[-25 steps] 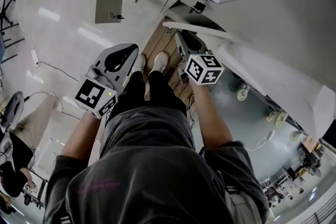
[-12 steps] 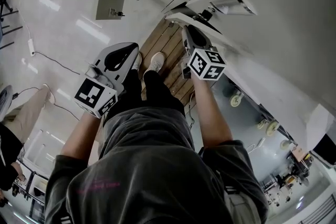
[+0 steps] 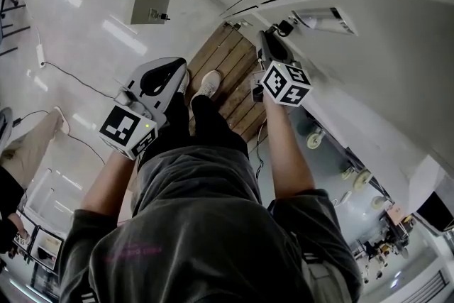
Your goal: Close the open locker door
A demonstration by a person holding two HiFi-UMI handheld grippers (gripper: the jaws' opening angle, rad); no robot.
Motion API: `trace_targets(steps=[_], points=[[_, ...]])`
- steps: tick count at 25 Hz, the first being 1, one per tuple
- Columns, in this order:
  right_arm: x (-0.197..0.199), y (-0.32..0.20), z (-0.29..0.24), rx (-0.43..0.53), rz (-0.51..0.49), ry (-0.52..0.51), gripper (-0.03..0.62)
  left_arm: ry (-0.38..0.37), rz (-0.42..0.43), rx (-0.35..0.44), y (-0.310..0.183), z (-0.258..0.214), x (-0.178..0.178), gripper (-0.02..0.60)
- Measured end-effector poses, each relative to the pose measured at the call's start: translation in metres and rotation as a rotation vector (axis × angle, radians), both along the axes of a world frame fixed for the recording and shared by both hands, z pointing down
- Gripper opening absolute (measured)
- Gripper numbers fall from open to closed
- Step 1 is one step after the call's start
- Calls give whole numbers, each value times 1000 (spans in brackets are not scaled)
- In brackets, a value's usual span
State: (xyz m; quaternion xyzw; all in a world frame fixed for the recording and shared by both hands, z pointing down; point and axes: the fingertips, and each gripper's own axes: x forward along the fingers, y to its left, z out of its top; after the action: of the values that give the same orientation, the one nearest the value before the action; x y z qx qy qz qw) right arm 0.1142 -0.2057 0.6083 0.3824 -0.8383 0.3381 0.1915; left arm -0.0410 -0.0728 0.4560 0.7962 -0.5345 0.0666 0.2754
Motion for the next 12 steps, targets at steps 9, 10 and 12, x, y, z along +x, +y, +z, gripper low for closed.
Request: trace_targets(steps=[9,10,12], points=[[6,-7,3,0,4,6,74,4,-4,1,-6,0,6,15],[7,-7,4,-1,4,6,74,4,-6,0,-6,0,6,15],[7,-9,4,-1,5,5,74,2,-8,-1,-6,1,6,15]])
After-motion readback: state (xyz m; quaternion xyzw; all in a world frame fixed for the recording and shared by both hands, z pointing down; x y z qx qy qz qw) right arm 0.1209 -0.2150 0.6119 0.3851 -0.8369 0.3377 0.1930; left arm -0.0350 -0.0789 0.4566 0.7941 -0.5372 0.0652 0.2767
